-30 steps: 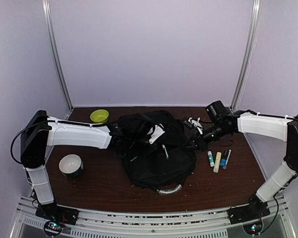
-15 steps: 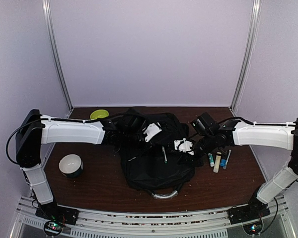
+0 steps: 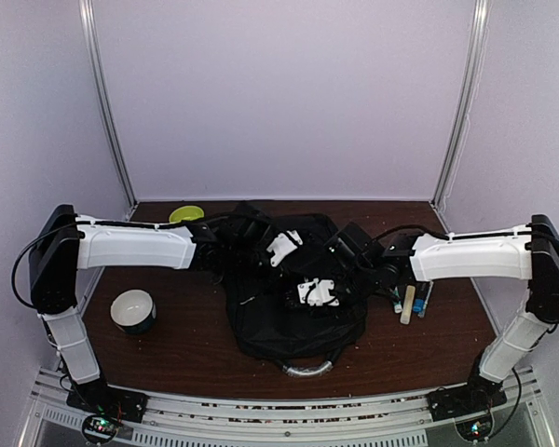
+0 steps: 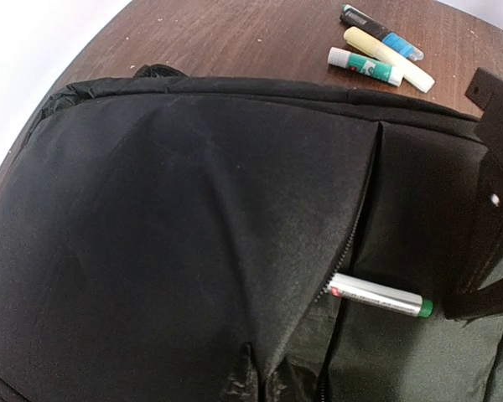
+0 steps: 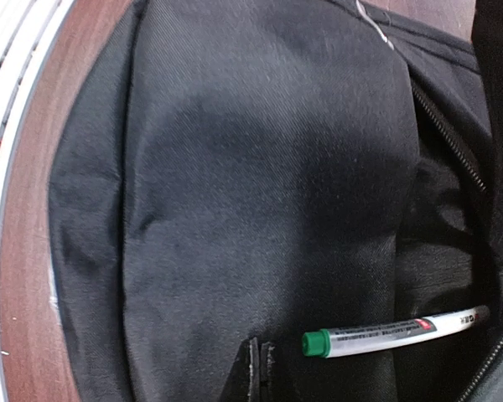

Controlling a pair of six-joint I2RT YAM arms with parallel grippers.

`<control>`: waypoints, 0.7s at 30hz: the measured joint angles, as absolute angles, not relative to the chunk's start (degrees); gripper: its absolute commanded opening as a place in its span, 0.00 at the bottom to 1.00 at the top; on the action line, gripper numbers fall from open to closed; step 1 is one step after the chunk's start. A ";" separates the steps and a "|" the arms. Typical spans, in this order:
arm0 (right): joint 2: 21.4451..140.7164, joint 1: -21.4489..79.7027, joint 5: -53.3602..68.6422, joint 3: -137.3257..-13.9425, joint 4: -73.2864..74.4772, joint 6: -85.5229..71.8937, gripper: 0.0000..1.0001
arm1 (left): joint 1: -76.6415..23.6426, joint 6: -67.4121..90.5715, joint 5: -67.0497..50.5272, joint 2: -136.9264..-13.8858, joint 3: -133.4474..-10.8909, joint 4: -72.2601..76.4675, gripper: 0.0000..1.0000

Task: Pack the student bag
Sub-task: Place the pen in the lower front pocket of the bag.

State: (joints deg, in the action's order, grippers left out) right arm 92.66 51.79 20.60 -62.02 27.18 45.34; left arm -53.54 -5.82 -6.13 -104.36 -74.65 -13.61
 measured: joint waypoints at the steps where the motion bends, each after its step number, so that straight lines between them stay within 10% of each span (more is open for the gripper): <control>1: 93.01 51.86 20.34 -62.02 27.14 45.34 0.00 | -53.49 -5.82 -6.26 -104.36 -74.65 -13.65 0.00; 21: 100.05 51.62 0.40 -64.25 12.49 49.98 0.00 | -52.05 -5.65 -9.23 -104.36 -75.42 -14.35 0.00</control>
